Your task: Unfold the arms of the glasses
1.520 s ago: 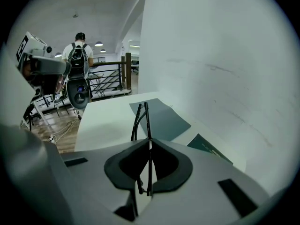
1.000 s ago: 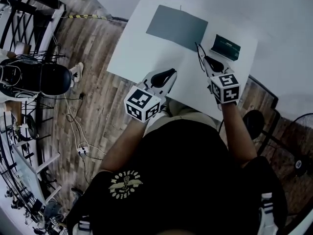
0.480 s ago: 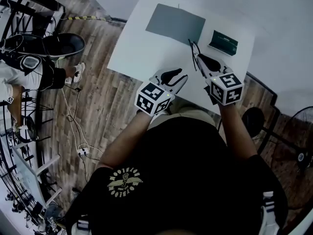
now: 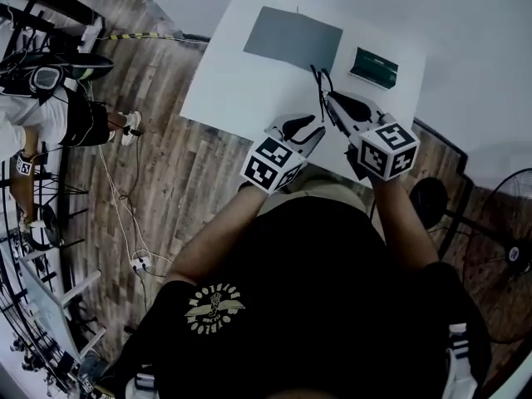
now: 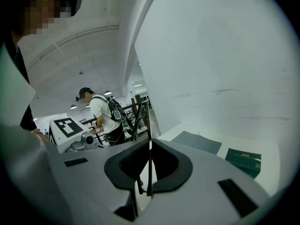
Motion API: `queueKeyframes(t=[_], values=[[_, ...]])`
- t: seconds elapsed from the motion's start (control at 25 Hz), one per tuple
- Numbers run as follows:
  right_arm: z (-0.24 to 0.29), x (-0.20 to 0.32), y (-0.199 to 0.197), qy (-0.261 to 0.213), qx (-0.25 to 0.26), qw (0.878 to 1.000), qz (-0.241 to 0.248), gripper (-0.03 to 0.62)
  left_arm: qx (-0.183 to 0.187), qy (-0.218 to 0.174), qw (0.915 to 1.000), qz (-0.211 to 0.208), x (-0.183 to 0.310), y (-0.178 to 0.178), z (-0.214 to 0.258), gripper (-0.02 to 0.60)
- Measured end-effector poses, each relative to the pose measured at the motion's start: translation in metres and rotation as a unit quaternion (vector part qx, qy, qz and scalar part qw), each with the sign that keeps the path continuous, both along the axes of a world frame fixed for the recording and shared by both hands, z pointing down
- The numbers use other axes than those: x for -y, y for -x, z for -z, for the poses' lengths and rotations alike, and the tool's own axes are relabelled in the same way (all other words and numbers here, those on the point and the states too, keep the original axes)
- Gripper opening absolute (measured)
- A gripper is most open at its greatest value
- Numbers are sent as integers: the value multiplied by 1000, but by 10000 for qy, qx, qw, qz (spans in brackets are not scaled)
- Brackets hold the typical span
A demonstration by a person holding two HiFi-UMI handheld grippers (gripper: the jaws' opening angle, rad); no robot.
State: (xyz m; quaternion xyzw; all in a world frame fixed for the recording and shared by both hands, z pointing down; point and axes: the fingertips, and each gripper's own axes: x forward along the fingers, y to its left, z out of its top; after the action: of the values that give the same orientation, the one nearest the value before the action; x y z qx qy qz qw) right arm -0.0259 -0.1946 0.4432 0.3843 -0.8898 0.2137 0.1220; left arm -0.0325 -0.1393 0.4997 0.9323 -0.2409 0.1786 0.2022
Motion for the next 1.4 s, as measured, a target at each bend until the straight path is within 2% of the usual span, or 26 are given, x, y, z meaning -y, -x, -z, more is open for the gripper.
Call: queueKeyframes(t=[0.28, 0.36, 0.44, 0.68, 1.12, 1.4], values=[[9, -19, 17, -147, 113, 9994, 300, 18, 55, -196, 9998, -92, -9, 5, 9, 102], [9, -24, 22, -183, 51, 9991, 378, 18, 122, -236, 9996, -39, -12, 11, 9, 85], [9, -30, 26, -204, 30, 9989, 427, 18, 142, -231, 9996, -9, -16, 17, 8, 43], [8, -41, 28, -276, -90, 9988, 392, 18, 183, -214, 9995, -132, -33, 29, 9, 33], [-2, -52, 3, -383, -438, 9983, 27, 20, 352, -259, 9990, -39, -48, 59, 12, 32], [-8, -47, -19, -434, -625, 9971, -47, 21, 493, -350, 9981, 124, -38, 73, 19, 32]])
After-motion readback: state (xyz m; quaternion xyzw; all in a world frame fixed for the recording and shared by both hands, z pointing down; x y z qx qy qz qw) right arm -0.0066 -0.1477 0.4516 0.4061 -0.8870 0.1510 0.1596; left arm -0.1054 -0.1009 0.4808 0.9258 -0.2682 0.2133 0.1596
